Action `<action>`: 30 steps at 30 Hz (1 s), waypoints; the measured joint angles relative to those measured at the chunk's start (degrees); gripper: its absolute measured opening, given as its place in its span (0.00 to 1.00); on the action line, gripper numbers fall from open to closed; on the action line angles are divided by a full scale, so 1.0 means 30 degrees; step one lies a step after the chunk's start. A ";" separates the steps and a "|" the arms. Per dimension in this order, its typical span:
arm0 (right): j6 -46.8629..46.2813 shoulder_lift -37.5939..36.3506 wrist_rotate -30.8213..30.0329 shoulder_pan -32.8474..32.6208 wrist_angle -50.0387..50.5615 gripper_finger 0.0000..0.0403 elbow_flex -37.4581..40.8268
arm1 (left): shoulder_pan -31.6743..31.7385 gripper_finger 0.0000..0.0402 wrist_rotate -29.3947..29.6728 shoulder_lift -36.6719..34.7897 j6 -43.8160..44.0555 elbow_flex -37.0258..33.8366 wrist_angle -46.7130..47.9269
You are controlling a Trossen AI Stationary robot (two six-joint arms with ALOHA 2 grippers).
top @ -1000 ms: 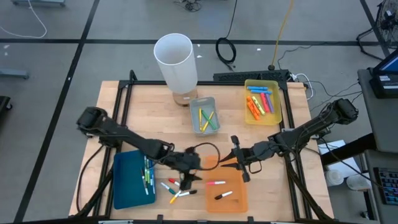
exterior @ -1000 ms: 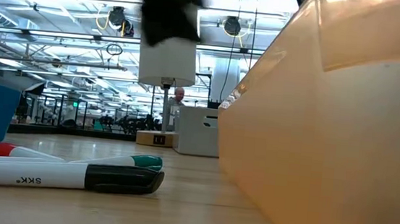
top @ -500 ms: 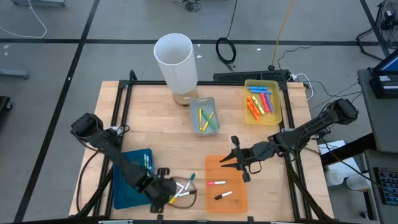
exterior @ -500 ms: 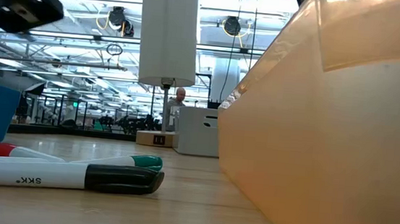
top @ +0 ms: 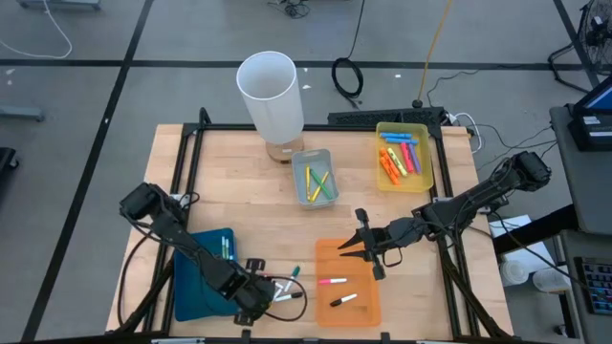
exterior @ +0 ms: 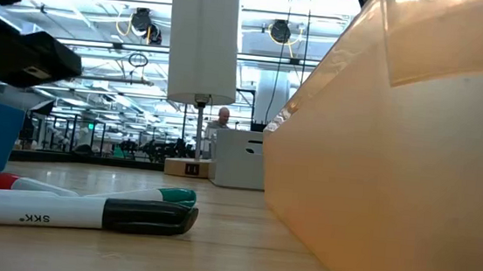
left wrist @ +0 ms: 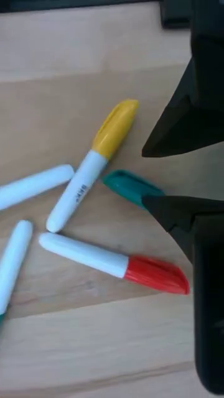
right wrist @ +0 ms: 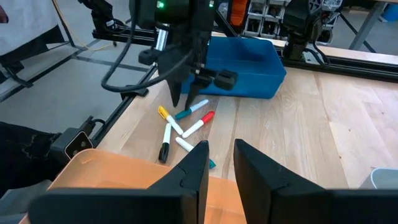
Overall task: Pick & Place Markers
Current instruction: Put the left small green highlighter pen in the orange bin
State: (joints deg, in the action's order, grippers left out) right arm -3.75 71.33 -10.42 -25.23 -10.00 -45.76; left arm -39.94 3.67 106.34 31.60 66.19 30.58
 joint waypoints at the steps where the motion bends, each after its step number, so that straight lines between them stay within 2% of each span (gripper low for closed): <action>1: 0.0007 0.0000 0.0001 0.0000 0.0000 0.16 0.0000 | 0.0098 0.29 0.0006 0.0123 -0.0094 0.0004 -0.0057; 11: 0.0029 0.0000 0.0001 0.0000 0.0015 0.16 0.0007 | 0.0573 0.32 0.0130 0.0578 -0.0422 0.0007 -0.0026; 17: 0.0036 0.0000 0.0001 0.0000 0.0058 0.16 0.0007 | 0.0573 0.31 0.0288 0.0571 0.0065 0.0007 0.1509; 21: 0.0036 0.0000 0.0000 0.0000 0.0066 0.16 0.0007 | 0.0578 0.26 0.0287 0.0568 0.0490 0.0012 0.2185; 28: 0.0036 0.0000 -0.0006 0.0000 0.0066 0.16 0.0007 | 0.1027 0.09 0.0438 0.0532 0.0769 -0.0131 0.0743; 30: 0.0036 0.0000 -0.0004 0.0000 0.0066 0.16 0.0007 | 0.1214 0.09 0.0783 0.0396 0.0143 -0.0175 -0.0297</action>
State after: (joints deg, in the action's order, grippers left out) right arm -3.64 71.33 -10.43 -25.23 -9.80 -45.74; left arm -36.29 6.01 107.52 32.03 65.67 29.68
